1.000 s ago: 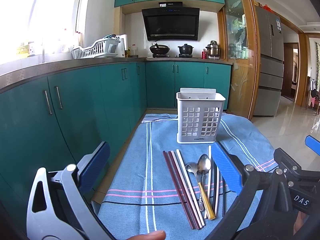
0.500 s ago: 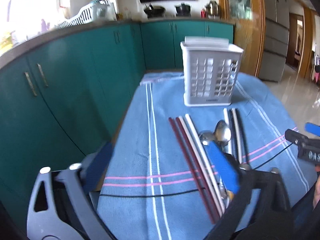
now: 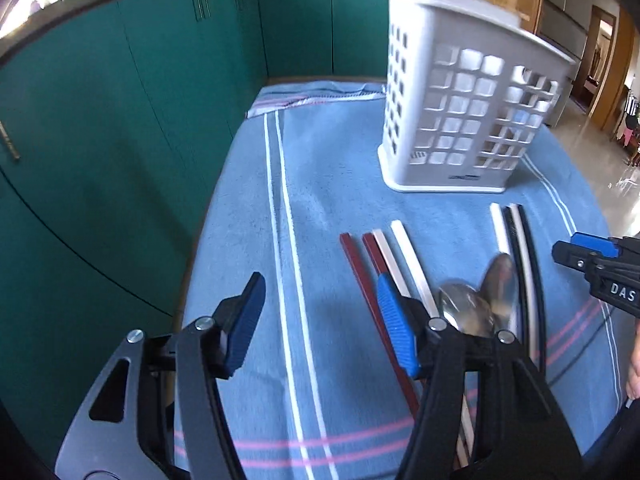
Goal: Organize utensils
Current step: 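Grasp a dark red chopstick with the left tool while the right tool grasps a black chopstick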
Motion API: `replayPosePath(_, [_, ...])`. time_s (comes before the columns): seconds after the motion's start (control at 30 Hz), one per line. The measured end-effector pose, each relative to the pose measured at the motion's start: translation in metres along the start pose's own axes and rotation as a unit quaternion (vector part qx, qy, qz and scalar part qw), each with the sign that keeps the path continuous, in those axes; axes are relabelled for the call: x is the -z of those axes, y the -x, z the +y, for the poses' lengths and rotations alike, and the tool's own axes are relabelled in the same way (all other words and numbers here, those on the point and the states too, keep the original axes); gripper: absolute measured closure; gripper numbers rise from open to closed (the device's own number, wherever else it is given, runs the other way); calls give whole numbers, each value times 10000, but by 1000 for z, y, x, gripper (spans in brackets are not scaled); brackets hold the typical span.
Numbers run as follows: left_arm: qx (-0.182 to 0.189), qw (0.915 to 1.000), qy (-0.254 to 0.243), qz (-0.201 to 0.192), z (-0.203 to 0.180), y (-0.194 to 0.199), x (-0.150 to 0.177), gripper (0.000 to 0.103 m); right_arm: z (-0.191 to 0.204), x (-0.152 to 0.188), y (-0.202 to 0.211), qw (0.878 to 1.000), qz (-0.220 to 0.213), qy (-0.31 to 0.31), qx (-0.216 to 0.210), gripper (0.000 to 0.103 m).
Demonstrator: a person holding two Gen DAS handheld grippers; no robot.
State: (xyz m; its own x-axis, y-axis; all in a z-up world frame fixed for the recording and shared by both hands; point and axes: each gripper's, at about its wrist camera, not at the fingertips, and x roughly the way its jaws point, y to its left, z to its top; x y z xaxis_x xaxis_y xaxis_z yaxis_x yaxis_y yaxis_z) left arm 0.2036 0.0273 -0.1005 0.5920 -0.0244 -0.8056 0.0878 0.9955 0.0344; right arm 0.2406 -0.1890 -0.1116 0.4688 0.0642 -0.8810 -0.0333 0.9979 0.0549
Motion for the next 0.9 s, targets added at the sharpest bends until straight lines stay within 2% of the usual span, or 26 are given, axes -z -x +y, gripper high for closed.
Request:
replayPosePath(0.2, [30, 9998, -16, 174, -2, -24, -11, 46, -10, -21, -10, 9993, 85, -185, -300, 61])
replayPosePath(0.33, [3, 9996, -110, 247, -8, -31, -10, 46, -2, -29, -28, 9996, 269, -44, -80, 61])
replayPosePath(0.37, [-13, 9996, -123, 258, -9, -34, -13, 46, -1, -29, -31, 9996, 254, -3, -118, 61])
replayPosePath(0.5, [-63, 9995, -129, 274, -6, -38, -12, 46, -9, -27, -29, 9995, 248, 85, 200, 61])
replayPosePath(0.7, [-31, 9988, -209, 447, -5, -54, -20, 46, -32, -33, -34, 9992, 355, -153, 142, 61])
replayPosePath(0.9, [64, 9968, -334, 720, -5, -69, -37, 47, -26, -49, -50, 9987, 441, 48, 244, 61])
